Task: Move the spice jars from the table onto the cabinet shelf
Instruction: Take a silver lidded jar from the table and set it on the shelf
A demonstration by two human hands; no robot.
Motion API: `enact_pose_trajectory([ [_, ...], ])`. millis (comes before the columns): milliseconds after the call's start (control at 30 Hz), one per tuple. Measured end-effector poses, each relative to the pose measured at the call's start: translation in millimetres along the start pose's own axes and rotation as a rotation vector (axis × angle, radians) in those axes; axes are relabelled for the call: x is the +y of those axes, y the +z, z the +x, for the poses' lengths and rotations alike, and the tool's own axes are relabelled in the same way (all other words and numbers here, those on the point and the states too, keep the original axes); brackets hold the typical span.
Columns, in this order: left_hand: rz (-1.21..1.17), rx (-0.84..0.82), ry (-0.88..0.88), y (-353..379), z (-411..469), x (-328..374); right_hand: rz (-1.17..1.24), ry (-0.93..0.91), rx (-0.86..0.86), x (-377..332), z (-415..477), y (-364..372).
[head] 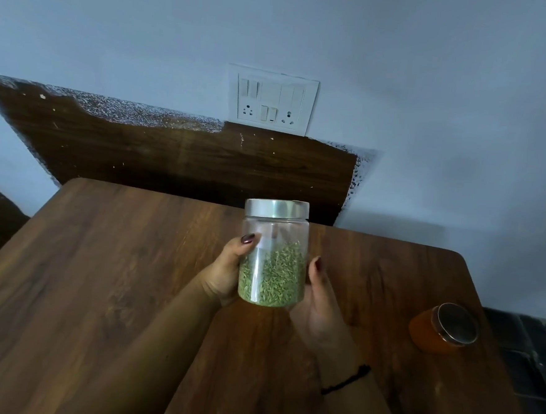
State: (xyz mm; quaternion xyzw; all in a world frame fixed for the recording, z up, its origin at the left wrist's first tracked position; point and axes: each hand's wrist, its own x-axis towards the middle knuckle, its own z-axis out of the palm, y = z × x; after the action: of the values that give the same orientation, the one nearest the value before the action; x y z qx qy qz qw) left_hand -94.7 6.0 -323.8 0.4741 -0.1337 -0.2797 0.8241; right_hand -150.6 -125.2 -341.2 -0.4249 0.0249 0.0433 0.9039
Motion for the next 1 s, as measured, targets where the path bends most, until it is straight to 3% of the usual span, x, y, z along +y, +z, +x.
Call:
enact_pose_trajectory([
  [367,0.310,0.164,-0.025,6.8,-2.6,1.4,-0.537,-0.355,0.443,-2.1,-3.0,-4.9],
  [667,0.128,0.180,-0.002,13.9,-1.3,6.9,-0.516,-0.380,0.322,-9.6,-8.8,0.3],
  [1000,0.243,0.173,-0.054,11.0,-0.2,7.6,-0.488,-0.318,0.253,-12.6,-9.9,0.7],
])
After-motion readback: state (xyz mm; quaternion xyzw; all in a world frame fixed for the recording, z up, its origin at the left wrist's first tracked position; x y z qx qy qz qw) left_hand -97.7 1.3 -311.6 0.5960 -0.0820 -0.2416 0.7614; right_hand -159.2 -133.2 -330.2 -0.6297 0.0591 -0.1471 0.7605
